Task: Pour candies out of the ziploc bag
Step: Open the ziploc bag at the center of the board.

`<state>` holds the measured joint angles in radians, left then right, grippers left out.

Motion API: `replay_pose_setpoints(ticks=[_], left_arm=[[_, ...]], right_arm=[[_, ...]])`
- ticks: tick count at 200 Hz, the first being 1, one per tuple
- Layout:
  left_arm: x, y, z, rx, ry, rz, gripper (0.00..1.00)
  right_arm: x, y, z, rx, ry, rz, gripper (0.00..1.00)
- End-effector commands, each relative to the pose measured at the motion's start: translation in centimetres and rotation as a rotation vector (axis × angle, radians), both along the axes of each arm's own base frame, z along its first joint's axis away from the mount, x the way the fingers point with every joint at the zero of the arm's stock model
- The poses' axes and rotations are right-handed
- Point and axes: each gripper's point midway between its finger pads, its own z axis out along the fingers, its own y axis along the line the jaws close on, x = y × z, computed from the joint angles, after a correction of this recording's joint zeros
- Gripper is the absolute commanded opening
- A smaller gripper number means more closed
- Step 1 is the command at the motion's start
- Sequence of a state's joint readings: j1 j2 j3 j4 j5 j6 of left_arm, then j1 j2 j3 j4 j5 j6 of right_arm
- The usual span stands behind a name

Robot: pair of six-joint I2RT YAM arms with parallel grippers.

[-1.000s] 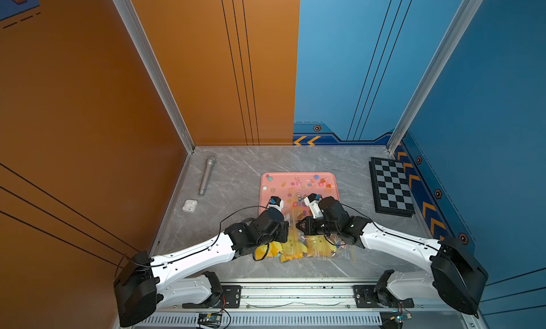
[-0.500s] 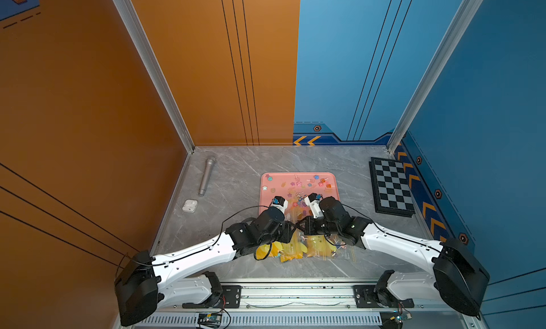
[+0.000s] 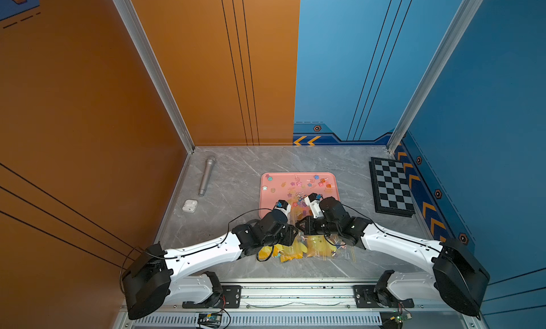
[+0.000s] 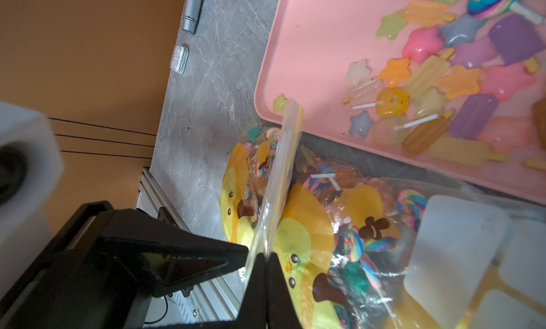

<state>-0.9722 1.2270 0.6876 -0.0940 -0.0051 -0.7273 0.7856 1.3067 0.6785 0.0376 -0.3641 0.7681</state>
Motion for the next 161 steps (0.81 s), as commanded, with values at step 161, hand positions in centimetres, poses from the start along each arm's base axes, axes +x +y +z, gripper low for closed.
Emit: replay_pose_setpoints(ticks=[161], left_arm=[[0.4,0.2,-1.5,0.022,0.054,0.018,0.15]], right_arm=[[0.2,0.6,0.9,0.037,-0.014,0.007,0.00]])
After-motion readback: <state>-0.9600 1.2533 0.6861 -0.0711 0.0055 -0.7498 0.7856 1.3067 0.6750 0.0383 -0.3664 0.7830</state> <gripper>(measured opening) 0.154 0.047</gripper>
